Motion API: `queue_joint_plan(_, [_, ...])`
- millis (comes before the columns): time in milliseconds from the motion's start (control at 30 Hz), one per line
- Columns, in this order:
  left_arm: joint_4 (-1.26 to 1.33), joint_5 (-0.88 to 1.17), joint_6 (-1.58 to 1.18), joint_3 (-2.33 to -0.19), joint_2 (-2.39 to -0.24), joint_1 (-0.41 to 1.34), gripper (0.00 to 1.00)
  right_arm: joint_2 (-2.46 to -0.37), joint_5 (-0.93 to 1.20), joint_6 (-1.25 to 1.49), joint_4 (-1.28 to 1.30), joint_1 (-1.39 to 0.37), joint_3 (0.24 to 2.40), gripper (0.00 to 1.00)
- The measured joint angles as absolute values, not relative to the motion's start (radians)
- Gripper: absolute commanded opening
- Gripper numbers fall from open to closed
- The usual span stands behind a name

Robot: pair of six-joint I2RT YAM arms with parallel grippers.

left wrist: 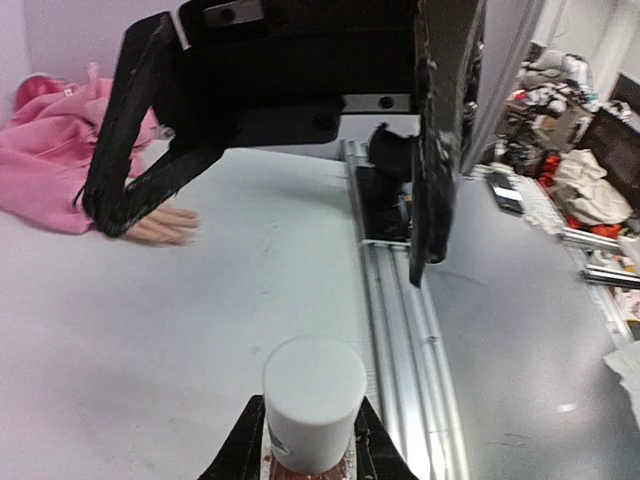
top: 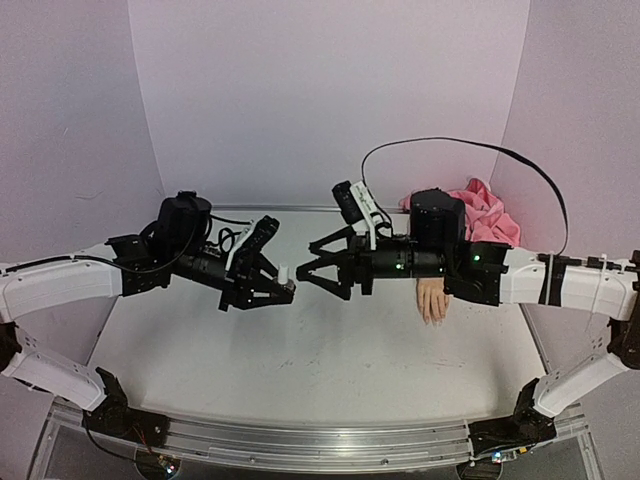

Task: Paint the nails

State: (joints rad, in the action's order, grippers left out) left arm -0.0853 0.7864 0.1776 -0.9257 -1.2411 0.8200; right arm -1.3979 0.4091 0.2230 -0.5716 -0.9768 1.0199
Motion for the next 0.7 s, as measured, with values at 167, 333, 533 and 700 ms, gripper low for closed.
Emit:
queue_joint_plan(167, [-0.077, 0.989, 0.138, -0.945, -1.296, 0.822, 0.0, -1.435, 0.612, 0.213, -0.6, -0.983, 1.034, 0.66])
queue_joint_plan(333, [-0.077, 1.063, 0.125, -0.946, -1.303, 0.822, 0.0, -1.543, 0.74, 0.223, -0.622, -0.983, 1.102, 0.53])
queue_joint_plan(533, [-0.076, 1.095, 0.121, -0.947, -1.303, 0.823, 0.0, -1.602, 0.814, 0.239, -0.622, -0.981, 1.152, 0.36])
queue_joint_plan(700, [-0.084, 1.087, 0.101, -0.948, -1.306, 0.813, 0.0, -1.608, 0.849, 0.25, -0.633, -0.971, 1.166, 0.2])
